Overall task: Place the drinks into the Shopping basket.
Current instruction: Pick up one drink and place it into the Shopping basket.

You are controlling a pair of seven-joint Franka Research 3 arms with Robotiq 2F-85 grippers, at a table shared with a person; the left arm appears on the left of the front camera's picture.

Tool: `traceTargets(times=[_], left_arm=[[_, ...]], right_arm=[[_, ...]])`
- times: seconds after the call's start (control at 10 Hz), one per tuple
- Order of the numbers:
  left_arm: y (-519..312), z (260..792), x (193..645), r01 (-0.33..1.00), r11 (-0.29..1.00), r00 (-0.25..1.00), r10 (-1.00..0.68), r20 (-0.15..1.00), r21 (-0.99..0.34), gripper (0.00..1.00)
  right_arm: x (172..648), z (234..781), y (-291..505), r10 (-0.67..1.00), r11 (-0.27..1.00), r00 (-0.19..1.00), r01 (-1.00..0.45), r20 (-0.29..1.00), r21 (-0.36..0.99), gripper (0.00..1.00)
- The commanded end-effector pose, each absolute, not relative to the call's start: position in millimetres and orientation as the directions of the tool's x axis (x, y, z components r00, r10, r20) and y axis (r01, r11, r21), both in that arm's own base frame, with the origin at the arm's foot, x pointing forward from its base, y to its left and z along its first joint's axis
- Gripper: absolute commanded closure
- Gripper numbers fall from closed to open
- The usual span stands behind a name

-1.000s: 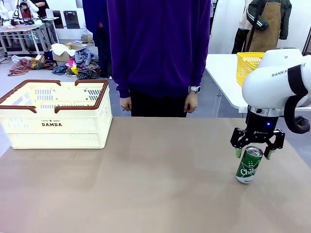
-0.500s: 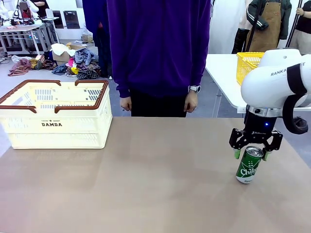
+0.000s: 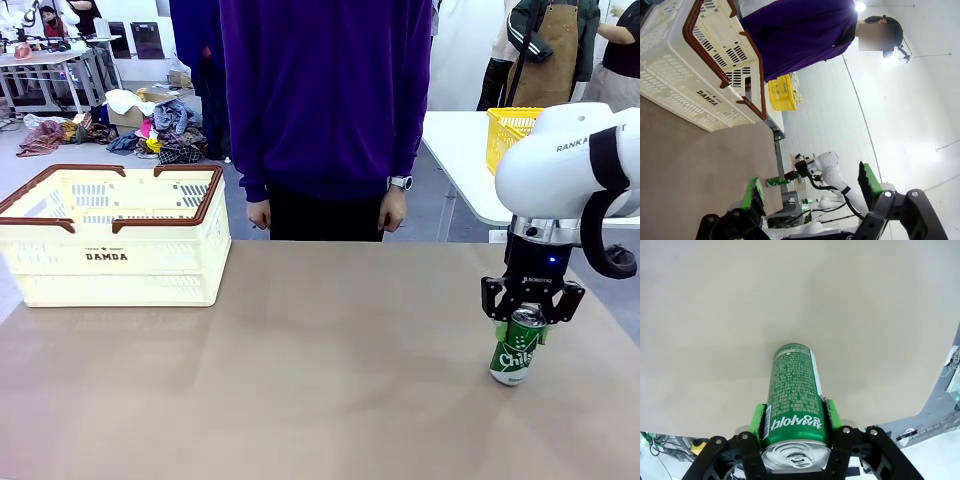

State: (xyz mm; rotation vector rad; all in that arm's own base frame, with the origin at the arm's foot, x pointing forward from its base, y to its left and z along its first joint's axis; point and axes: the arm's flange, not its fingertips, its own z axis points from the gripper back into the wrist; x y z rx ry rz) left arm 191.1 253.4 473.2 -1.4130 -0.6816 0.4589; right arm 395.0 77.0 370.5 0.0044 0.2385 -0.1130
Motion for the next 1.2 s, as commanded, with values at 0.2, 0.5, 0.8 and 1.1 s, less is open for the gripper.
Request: traceTargets(times=[0.2, 0.5, 0.8, 1.1], left_arm=[[253.4, 476.1, 190.5, 0.118, 0.103, 0.730, 0.665, 0.156, -0.988, 0.00], [253.4, 476.1, 190.5, 0.118, 0.103, 0.730, 0.665, 0.156, -0.988, 0.00], [253.4, 476.1, 190.5, 0.118, 0.103, 0.730, 0.665, 0.156, -0.988, 0.00], [253.4, 476.1, 190.5, 0.118, 0.103, 0.730, 0.665, 0.156, -0.988, 0.00]], right_arm=[[398.8, 382.3, 76.8, -0.082, 0.995, 0.965, 0.093, -0.250, 0.032, 1.00], [365.9, 480.9, 68.7, -0.011, 0.999, 0.985, 0.020, -0.173, 0.051, 1.00], [324.4, 571.2, 49.7, 0.024, 0.999, 0.995, -0.020, -0.093, 0.042, 1.00], [322.1, 559.7, 60.8, -0.002, 0.999, 0.993, 0.006, -0.117, 0.032, 1.00]])
